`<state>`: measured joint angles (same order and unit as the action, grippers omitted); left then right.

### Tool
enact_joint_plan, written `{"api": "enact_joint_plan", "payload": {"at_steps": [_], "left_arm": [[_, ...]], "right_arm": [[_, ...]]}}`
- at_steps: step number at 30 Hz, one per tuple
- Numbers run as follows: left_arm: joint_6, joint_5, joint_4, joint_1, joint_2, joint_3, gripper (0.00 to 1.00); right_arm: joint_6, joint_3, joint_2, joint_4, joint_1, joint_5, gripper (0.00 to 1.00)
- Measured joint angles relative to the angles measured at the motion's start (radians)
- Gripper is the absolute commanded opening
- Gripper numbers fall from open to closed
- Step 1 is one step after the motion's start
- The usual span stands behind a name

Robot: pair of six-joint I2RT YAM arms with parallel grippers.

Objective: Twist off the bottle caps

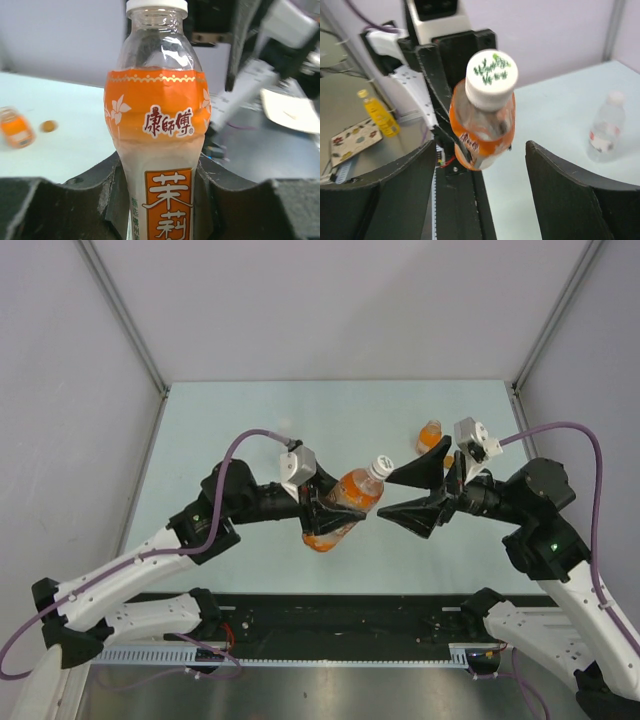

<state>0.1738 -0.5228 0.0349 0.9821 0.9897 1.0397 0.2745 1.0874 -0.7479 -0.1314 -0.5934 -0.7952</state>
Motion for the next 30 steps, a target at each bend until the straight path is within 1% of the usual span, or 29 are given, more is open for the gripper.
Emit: {"api": "enact_joint_plan", "payload": {"at_steps": [4, 7, 10, 12, 16, 19, 24, 30], "left_arm": [[-0.021, 0.213, 0.008, 0.0, -0.044, -0.056, 0.0], [-0.037, 0.344, 0.008, 0.003, -0.056, -0.078, 0.0], [-0.069, 0.494, 0.016, 0.026, -0.054, -0.1, 0.0], [-0.106, 0.586, 0.032, 0.062, -0.054, -0.127, 0.0], [-0.186, 0.77, 0.058, 0.147, -0.042, -0.169, 0.0], [-0.233, 0.892, 0.077, 0.177, -0.022, -0.177, 0.0], [-0.273, 1.023, 0.116, 0.198, 0.002, -0.178, 0.0], [-0.298, 1.086, 0.137, 0.225, 0.032, -0.178, 0.0]], "right_arm": [[-0.021, 0.0, 0.001, -0.089, 0.0, 0.156, 0.75], [0.002, 0.0, 0.007, -0.108, 0.0, 0.285, 0.75], [0.074, 0.0, 0.018, -0.109, 0.0, 0.43, 0.75], [0.137, 0.0, 0.021, -0.109, 0.0, 0.513, 0.75], [0.263, 0.002, 0.013, -0.092, 0.0, 0.607, 0.76], [0.336, 0.002, -0.011, -0.071, -0.014, 0.656, 0.76], [0.388, 0.002, -0.063, -0.046, -0.081, 0.727, 0.75], [0.407, 0.002, -0.129, -0.022, -0.145, 0.782, 0.74]]}}
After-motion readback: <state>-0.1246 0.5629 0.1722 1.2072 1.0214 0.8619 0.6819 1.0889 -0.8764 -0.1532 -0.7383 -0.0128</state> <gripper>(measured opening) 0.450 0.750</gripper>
